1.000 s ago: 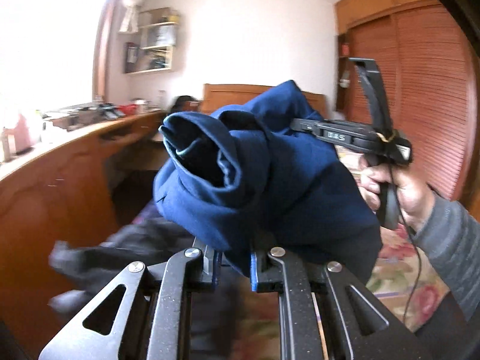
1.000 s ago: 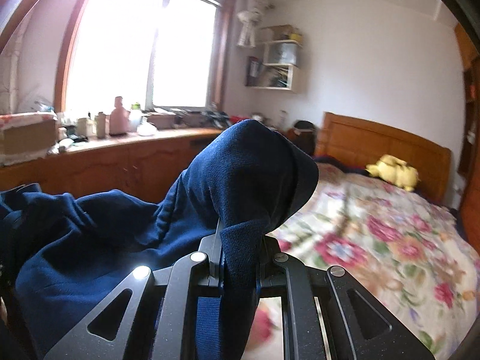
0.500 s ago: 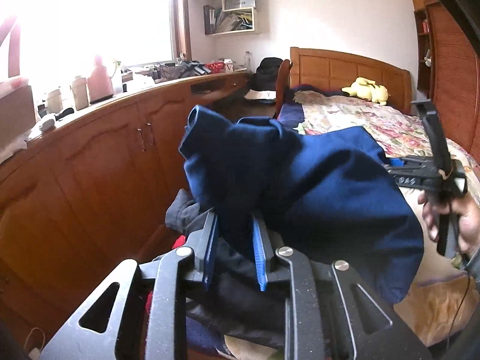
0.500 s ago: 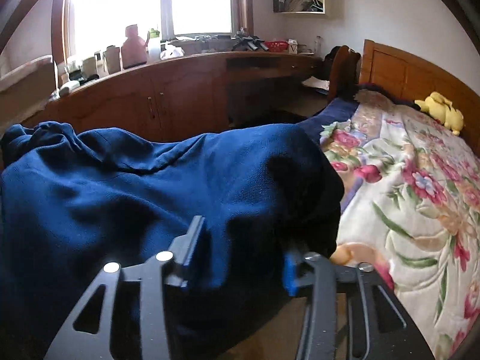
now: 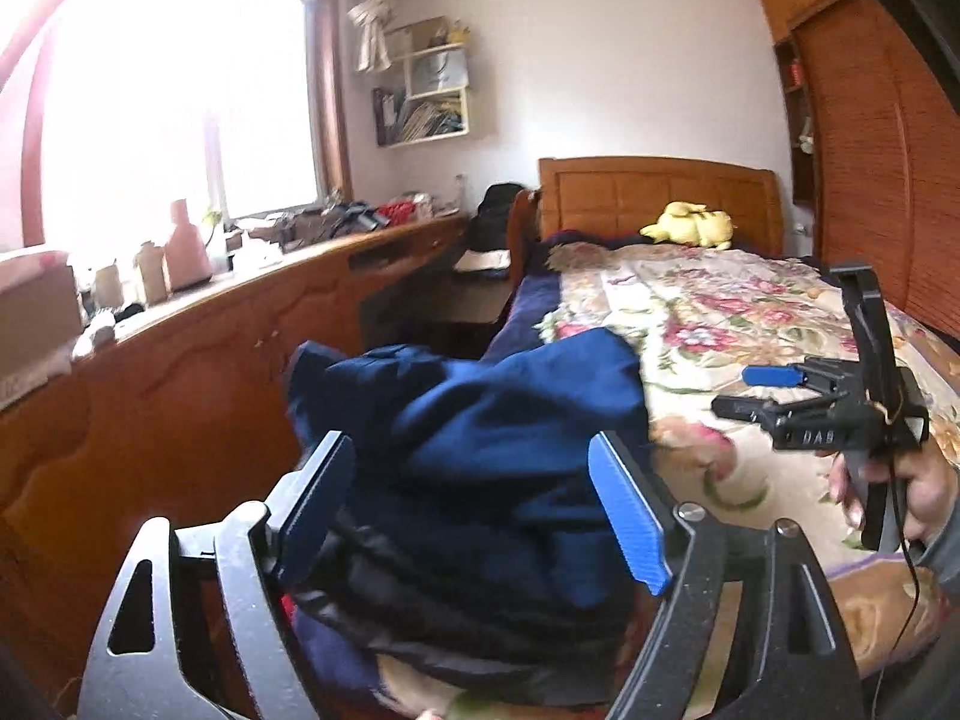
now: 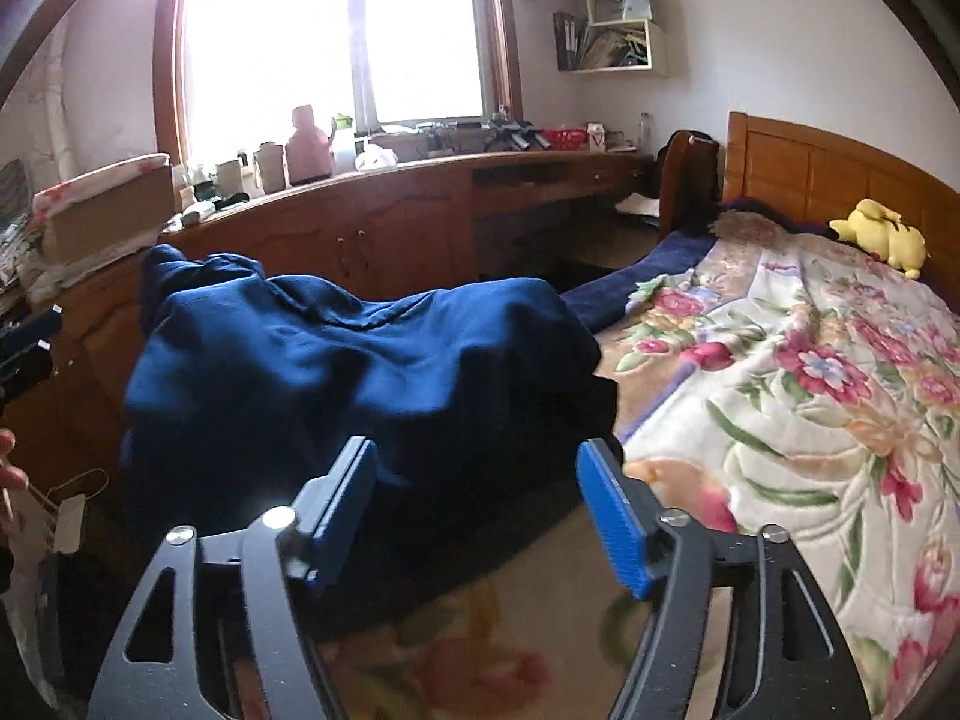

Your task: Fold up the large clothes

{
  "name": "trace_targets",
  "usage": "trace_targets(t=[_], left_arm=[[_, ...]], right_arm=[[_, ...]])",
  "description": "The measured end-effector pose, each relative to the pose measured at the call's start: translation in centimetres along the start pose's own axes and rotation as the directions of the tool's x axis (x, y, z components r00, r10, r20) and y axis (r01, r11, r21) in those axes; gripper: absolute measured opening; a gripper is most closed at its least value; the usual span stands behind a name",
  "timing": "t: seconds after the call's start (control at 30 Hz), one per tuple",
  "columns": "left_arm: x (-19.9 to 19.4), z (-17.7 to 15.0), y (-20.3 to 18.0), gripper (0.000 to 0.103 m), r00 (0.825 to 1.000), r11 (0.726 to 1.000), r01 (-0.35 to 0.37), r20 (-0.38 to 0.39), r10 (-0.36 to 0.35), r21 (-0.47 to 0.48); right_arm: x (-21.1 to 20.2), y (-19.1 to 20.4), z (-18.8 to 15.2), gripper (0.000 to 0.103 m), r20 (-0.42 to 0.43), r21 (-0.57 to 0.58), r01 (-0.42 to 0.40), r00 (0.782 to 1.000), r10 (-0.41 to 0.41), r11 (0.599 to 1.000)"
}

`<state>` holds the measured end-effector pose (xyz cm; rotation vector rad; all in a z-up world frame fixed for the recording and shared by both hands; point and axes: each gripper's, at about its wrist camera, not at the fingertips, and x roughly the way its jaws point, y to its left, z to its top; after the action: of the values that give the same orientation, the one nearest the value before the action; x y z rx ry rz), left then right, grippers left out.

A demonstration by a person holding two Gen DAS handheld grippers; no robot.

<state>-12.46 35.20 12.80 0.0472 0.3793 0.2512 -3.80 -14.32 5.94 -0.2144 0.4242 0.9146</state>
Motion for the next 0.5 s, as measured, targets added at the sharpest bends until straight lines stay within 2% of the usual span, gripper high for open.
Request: trace_targets(t=[0.07, 0.2, 0.27, 0.37, 0.5], left_arm=[[-0.5, 0.3, -1.7, 0.087, 1.000, 1.000, 0.014, 0.015, -0.014, 0.017], [-1.0, 0.6, -5.0, 0.092, 0.998, 0.998, 0.042, 0.036, -0.044, 0.038], [-0.9, 0.7, -6.8, 0.092, 0.997, 0.997, 0.068, 0.033, -0.069, 0.042], [-0.5, 0.6, -9.3, 0.099, 0.996, 0.995, 0.088, 0.022, -0.090, 0.051], [0.3, 0.3, -12.7, 0.101, 0.989, 0.988, 0.148, 0.014, -0.149, 0.051]], right_arm=[[-1.9, -0.3, -0.9, 0.082, 0.010, -0.001, 0.013, 1.000, -0.013, 1.000], [-4.9, -1.6, -2.2, 0.084, 0.024, 0.019, 0.044, 0.999, -0.045, 0.999], [-6.3, -2.5, -3.0, 0.084, 0.025, 0.032, 0.063, 0.998, -0.064, 0.998], [-8.7, -3.5, -4.0, 0.084, 0.039, 0.038, 0.101, 0.994, -0.103, 0.994], [-11.2, -5.2, -5.8, 0.086, 0.045, 0.052, 0.159, 0.986, -0.161, 0.986]])
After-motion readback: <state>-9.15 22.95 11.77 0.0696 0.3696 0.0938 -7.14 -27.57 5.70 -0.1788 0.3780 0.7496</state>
